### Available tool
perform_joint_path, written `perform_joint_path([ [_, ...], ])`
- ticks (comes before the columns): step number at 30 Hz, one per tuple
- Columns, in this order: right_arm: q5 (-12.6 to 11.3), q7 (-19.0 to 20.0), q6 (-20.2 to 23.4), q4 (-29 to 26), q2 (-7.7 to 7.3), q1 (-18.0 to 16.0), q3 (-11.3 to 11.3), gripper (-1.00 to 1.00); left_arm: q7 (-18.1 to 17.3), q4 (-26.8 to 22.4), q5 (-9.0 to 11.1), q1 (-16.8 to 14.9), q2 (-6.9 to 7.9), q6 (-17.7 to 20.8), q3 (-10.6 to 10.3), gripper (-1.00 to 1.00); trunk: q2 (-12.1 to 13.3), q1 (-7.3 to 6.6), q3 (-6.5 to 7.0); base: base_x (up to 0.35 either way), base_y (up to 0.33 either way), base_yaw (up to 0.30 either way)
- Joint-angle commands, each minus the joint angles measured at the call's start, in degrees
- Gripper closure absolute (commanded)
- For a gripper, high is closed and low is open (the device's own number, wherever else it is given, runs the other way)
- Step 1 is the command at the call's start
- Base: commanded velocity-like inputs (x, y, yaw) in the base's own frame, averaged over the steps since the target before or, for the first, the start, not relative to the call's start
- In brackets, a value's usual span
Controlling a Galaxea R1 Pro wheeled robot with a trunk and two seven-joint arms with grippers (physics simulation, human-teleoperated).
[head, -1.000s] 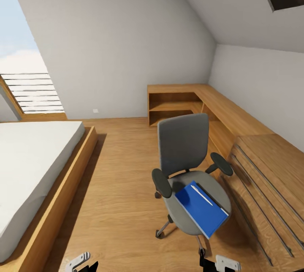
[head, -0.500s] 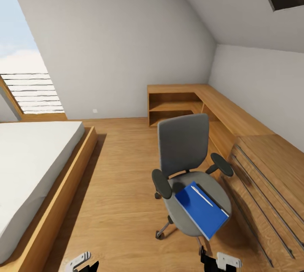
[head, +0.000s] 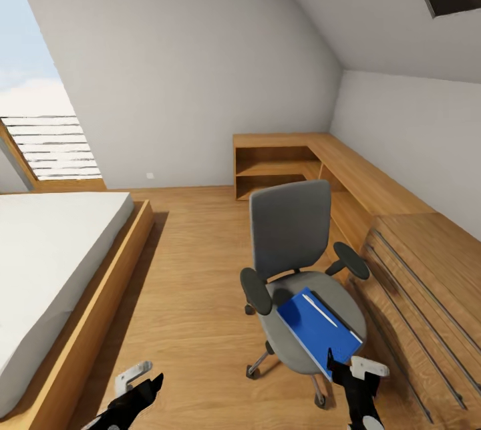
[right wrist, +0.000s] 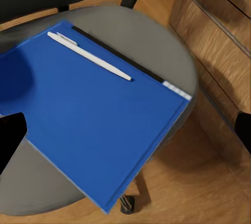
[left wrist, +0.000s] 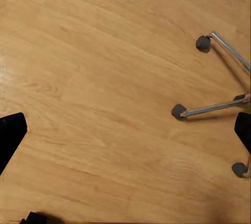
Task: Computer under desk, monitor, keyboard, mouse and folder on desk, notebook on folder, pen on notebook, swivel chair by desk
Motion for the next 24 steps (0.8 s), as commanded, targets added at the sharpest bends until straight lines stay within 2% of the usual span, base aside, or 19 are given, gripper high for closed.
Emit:
perform_joint_path([
  [1,-0.5,0.1,1.6,-0.9,-0.21,-0.6,0.1,-1.0,2.5,-1.6,0.4,-0.1,0.04,1.6,-0.2,-1.0,-0.1,0.01,-0.07,0.0,0.0,0.0],
  [2,-0.4,0.1,3.6,-1.9,-0.43,-1.3,0.1,-1.0,4.5,-3.0,0.4,-0.1,0.0,3.2,-0.2,-1.0,-0.1,0.01,-0.07,0.0,0.0,0.0],
  [3,-0.3,0.2,7.9,-3.7,-0.95,-2.8,0.1,-1.0,8.1,-5.5,0.5,-0.4,-0.05,6.7,-0.2,-1.0,-0.1,0.01,-0.07,0.0,0.0,0.0],
  [4,-0.2,0.4,18.4,-6.3,-1.97,-6.6,0.1,-1.0,13.4,-9.6,0.7,-2.4,-0.08,13.3,-0.1,-1.0,-0.1,0.01,-0.07,0.0,0.0,0.0],
  [5,-0.2,0.6,24.2,-7.1,-2.41,-8.9,0.1,-1.0,15.0,-10.8,0.8,-4.0,-0.08,15.6,-0.1,-1.0,-0.1,0.01,-0.07,0.0,0.0,0.0],
  [8,-0.2,0.8,32.9,-7.4,-3.02,-12.6,0.1,-1.0,16.4,-11.8,1.0,-6.5,-0.11,17.9,0.0,-1.0,-0.1,0.01,-0.07,0.0,0.0,0.0],
  [9,-0.2,1.1,38.5,-7.5,-3.38,-15.0,0.2,-1.0,16.8,-12.6,1.1,-7.9,-0.15,18.8,0.0,-1.0,-0.1,0.01,-0.07,0.0,0.0,0.0],
  [10,-0.1,1.5,46.0,-8.0,-3.79,-17.7,0.4,-1.0,17.2,-14.9,1.3,-9.1,-0.22,19.5,-0.1,-1.0,-0.1,0.01,-0.07,0.0,0.0,0.0],
  [11,0.0,1.8,50.2,-8.4,-4.16,-18.8,0.5,-1.0,17.3,-16.4,1.4,-9.6,-0.27,19.8,-0.4,-1.0,-0.1,0.01,-0.07,0.0,0.0,0.0],
  [13,0.1,2.2,53.6,-8.6,-4.65,-19.5,0.5,-1.0,17.4,-17.4,1.4,-9.9,-0.33,20.0,-0.8,-1.0,-0.1,0.01,-0.07,0.0,0.0,0.0],
  [14,0.1,3.1,56.8,-8.9,-5.2,-20.1,0.6,-1.0,17.5,-18.2,1.4,-10.2,-0.37,20.2,-1.5,-1.0,-0.1,0.01,-0.07,0.0,0.0,0.0],
  [15,0.2,4.2,58.9,-9.1,-5.53,-20.4,1.8,-1.0,17.6,-18.6,1.5,-10.3,-0.44,20.1,-2.0,-1.0,-0.1,0.01,-0.07,0.0,0.0,0.0],
  [19,0.3,5.0,60.0,-9.1,-5.85,-20.6,6.0,-1.0,17.7,-15.7,1.2,-10.4,-0.53,19.8,-2.5,-1.0,-0.1,0.01,-0.07,0.075,0.0,0.0],
  [24,0.3,5.1,60.2,-9.0,-5.83,-20.6,6.9,-1.0,17.6,-14.8,1.0,-10.5,-0.54,19.8,-2.6,-1.0,-0.1,0.01,-0.07,0.276,0.0,0.005],
])
